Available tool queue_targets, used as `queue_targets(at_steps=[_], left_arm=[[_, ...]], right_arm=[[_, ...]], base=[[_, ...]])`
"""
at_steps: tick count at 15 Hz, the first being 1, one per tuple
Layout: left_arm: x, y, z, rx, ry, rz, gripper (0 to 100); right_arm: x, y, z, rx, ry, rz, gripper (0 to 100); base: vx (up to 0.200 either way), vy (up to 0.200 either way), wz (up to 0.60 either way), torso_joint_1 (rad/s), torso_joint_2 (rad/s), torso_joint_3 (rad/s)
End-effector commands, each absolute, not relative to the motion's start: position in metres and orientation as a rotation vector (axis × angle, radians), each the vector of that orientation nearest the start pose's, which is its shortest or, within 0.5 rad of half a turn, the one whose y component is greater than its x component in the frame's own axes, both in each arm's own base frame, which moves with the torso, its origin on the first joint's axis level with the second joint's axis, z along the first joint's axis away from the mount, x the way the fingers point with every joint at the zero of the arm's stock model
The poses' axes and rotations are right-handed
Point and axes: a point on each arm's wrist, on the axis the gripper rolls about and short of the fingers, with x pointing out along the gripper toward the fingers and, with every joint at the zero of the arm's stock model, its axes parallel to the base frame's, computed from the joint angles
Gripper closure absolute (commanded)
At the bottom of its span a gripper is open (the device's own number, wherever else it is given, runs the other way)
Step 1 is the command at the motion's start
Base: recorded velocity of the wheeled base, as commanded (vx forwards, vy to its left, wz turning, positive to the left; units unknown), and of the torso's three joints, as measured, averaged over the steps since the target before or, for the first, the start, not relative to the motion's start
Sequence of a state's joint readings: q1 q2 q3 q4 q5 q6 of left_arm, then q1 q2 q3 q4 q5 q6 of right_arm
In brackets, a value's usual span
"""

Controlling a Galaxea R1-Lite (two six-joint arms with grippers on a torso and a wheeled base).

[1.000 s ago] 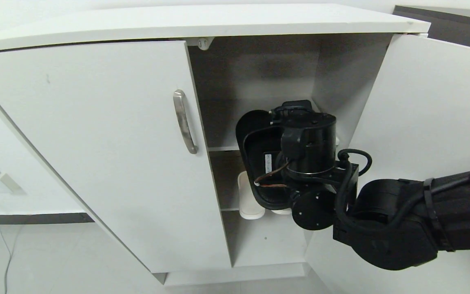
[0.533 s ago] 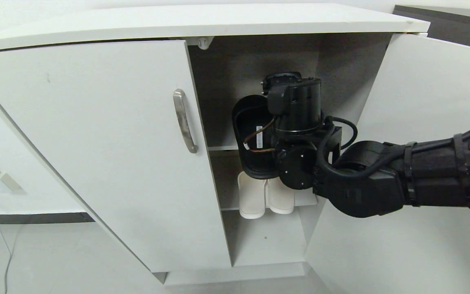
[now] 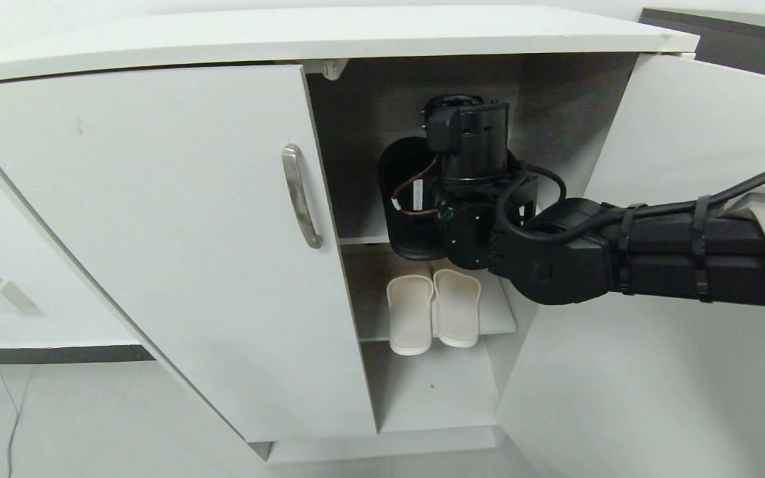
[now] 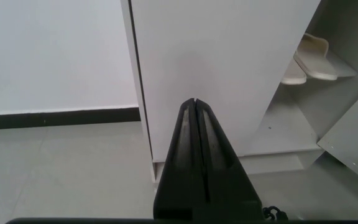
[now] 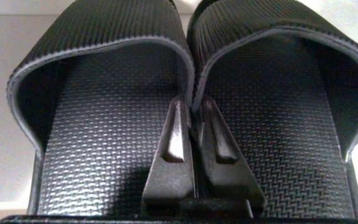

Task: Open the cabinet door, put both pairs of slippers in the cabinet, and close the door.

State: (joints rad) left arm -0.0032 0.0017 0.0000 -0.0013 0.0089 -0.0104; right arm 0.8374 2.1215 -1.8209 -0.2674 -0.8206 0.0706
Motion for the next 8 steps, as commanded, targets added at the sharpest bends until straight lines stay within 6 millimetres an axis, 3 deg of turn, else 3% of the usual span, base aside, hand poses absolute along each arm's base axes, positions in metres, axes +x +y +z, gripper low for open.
queue_targets(at_steps=[1,8], left_arm=[[-0.0226,0.0003,0.0757,-0.011,0.002,0.006,100],[-0.0226,0.0003,0.0757,-0.011,0.002,0.006,100]], right_arm=[[0.3158,0.3178,0.2673,0.039,0.030,0.005,100],[0.3195,0.3150,0.2668,0.045,0.032,0.009,100]], base=[[0.000,0.000,0.00,0.000,0.00,0.000],[0.000,0.000,0.00,0.000,0.00,0.000]])
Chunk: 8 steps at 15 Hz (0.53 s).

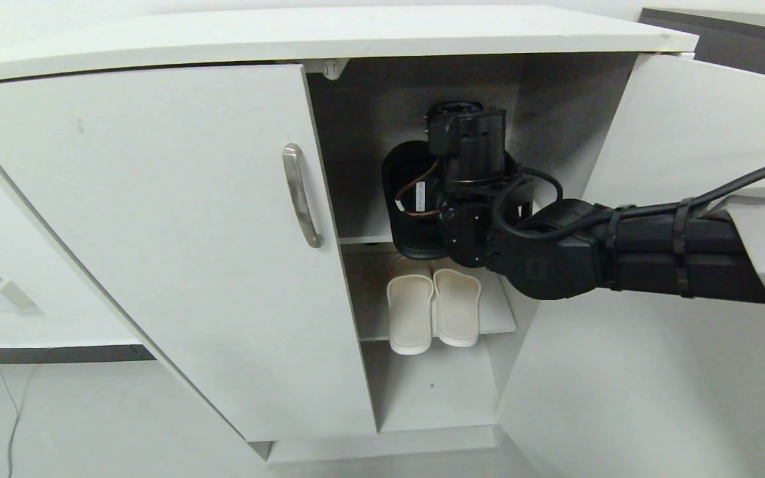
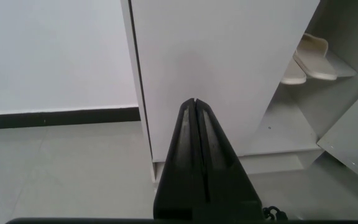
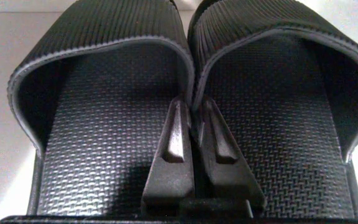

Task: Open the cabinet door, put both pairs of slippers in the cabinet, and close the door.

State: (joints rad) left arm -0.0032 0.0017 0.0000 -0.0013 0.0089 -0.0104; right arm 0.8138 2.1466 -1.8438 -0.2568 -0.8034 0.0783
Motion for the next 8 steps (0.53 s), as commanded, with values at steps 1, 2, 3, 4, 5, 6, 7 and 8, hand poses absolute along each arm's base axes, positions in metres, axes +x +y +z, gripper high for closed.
queue_targets(at_steps=[1,2,3,4,5,6,7,8], left_arm=[[-0.0226,0.0003,0.0757,-0.011,0.002,0.006,100],[-0.0226,0.0003,0.0757,-0.011,0.002,0.006,100],[-0.0226,0.0003,0.0757,-0.011,0.002,0.006,100],[-0.0226,0.0003,0.0757,-0.011,0.002,0.006,100],[-0.0226,0.0003,0.0757,-0.011,0.002,0.006,100],[-0.0226,0.0003,0.0757,-0.011,0.002,0.006,100],[-0.0226,0.0003,0.0757,-0.011,0.002,0.006,100],[-0.0226,0.0003,0.0757,-0.011,0.002,0.006,100]], right_arm=[[0.3217,0.3144,0.2643,0.040,0.038,0.003,100],[0.3225,0.3142,0.2644,0.043,0.038,0.001,100],[0.3242,0.3130,0.2637,0.043,0.039,-0.002,100],[0.3257,0.3126,0.2627,0.046,0.040,-0.005,100],[0.3260,0.3129,0.2625,0.049,0.040,-0.005,100],[0.3267,0.3127,0.2614,0.048,0.042,-0.007,100],[0.3267,0.3127,0.2614,0.048,0.042,-0.007,100],[0.3267,0.3127,0.2614,0.048,0.042,-0.007,100]], base=[[0.000,0.000,0.00,0.000,0.00,0.000],[0.000,0.000,0.00,0.000,0.00,0.000],[0.000,0.000,0.00,0.000,0.00,0.000],[0.000,0.000,0.00,0.000,0.00,0.000],[0.000,0.000,0.00,0.000,0.00,0.000],[0.000,0.000,0.00,0.000,0.00,0.000],[0.000,0.000,0.00,0.000,0.00,0.000],[0.000,0.000,0.00,0.000,0.00,0.000]])
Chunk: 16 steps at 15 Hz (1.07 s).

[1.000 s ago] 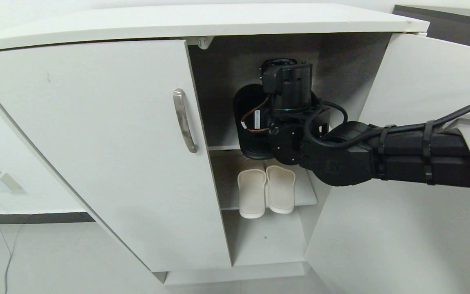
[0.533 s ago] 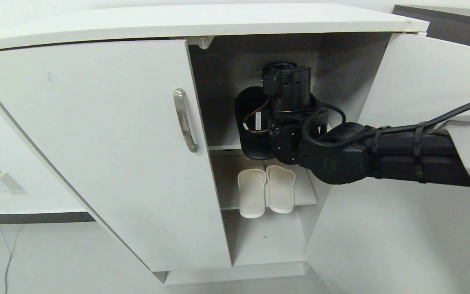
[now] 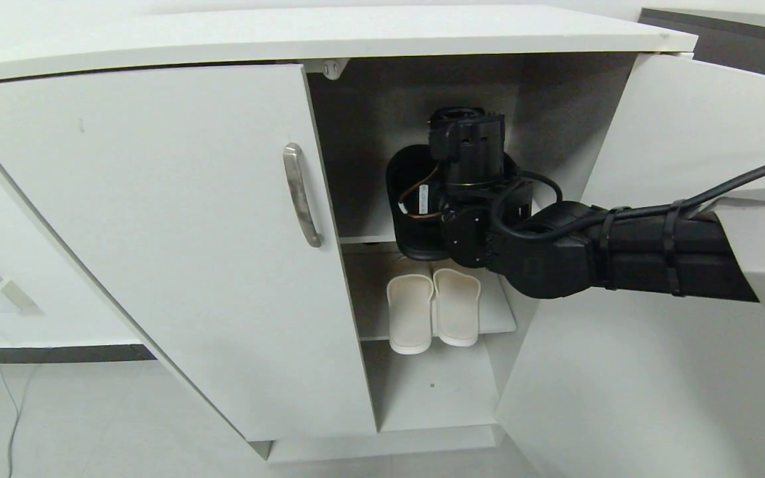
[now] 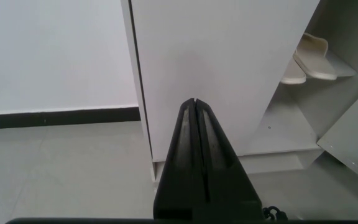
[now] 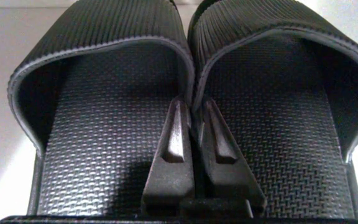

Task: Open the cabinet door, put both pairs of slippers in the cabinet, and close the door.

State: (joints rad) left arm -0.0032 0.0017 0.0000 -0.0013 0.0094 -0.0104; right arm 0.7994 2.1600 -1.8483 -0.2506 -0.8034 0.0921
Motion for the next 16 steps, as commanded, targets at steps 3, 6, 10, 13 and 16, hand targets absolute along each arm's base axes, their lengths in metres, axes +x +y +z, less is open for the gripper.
queue_targets(at_steps=[3,6,10,13,16], left_arm=[[-0.023,0.000,0.076,-0.012,0.001,0.008,100],[-0.023,0.000,0.076,-0.012,0.001,0.009,100],[-0.023,0.000,0.076,-0.014,0.001,0.009,100],[-0.023,0.000,0.076,-0.014,0.001,0.009,100],[-0.023,0.000,0.076,-0.018,0.001,0.009,100]], right_arm=[[0.327,0.313,0.261,0.047,0.043,-0.007,100],[0.328,0.314,0.258,0.042,0.048,-0.008,0],[0.326,0.315,0.257,0.039,0.051,-0.004,0],[0.318,0.312,0.262,0.040,0.050,0.002,0],[0.303,0.306,0.268,0.036,0.053,0.014,0]], base=[[0.000,0.000,0.00,0.000,0.00,0.000],[0.000,0.000,0.00,0.000,0.00,0.000],[0.000,0.000,0.00,0.000,0.00,0.000],[0.000,0.000,0.00,0.000,0.00,0.000],[0.000,0.000,0.00,0.000,0.00,0.000]])
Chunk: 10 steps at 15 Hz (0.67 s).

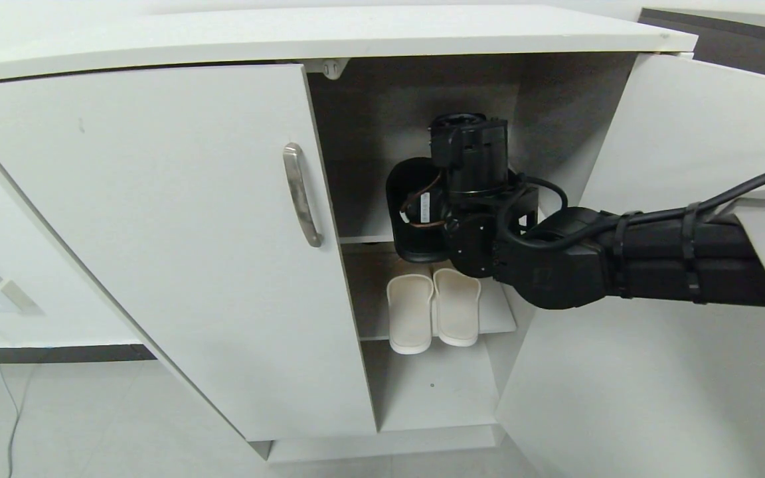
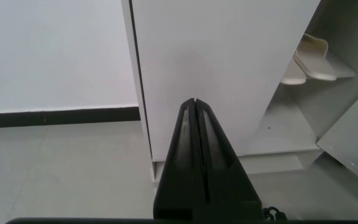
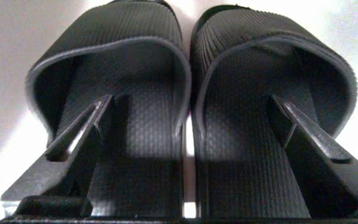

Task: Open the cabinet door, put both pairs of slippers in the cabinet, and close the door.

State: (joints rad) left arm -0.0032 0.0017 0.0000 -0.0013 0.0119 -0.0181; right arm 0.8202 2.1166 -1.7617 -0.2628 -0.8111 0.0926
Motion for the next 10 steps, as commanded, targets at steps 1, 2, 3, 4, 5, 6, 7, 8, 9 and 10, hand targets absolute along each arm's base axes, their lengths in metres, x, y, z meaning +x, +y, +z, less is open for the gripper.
queue_targets(at_steps=[1,2,3,4,5,6,7,8,9,10], left_arm=[[-0.023,0.000,0.076,-0.018,0.001,0.009,100],[-0.023,0.000,0.076,-0.018,0.001,0.009,100],[-0.023,0.000,0.076,-0.018,0.001,0.009,100],[-0.023,0.000,0.076,-0.018,0.001,0.009,100],[-0.023,0.000,0.076,-0.018,0.001,0.009,100],[-0.023,0.000,0.076,-0.018,0.001,0.009,100],[-0.023,0.000,0.076,-0.017,0.001,0.009,100],[-0.023,0.000,0.076,-0.018,0.001,0.009,100],[-0.023,0.000,0.076,-0.018,0.001,0.009,100],[-0.023,0.000,0.076,-0.017,0.001,0.009,100]], right_arm=[[0.292,0.302,0.273,0.044,0.052,0.027,0],[0.281,0.301,0.277,0.049,0.051,0.043,0],[0.271,0.298,0.280,0.049,0.051,0.059,0],[0.258,0.295,0.282,0.049,0.054,0.077,0],[0.245,0.292,0.283,0.050,0.054,0.100,0],[0.234,0.289,0.283,0.049,0.054,0.118,0],[0.218,0.283,0.280,0.044,0.058,0.146,0],[0.204,0.277,0.279,0.043,0.055,0.175,0],[0.199,0.274,0.279,0.043,0.054,0.186,0],[0.191,0.269,0.277,0.040,0.057,0.211,0]], base=[[0.000,0.000,0.00,0.000,0.00,0.000],[0.000,0.000,0.00,0.000,0.00,0.000],[0.000,0.000,0.00,0.000,0.00,0.000],[0.000,0.000,0.00,0.000,0.00,0.000],[0.000,0.000,0.00,0.000,0.00,0.000],[0.000,0.000,0.00,0.000,0.00,0.000],[0.000,0.000,0.00,0.000,0.00,0.000],[0.000,0.000,0.00,0.000,0.00,0.000],[0.000,0.000,0.00,0.000,0.00,0.000],[0.000,0.000,0.00,0.000,0.00,0.000]])
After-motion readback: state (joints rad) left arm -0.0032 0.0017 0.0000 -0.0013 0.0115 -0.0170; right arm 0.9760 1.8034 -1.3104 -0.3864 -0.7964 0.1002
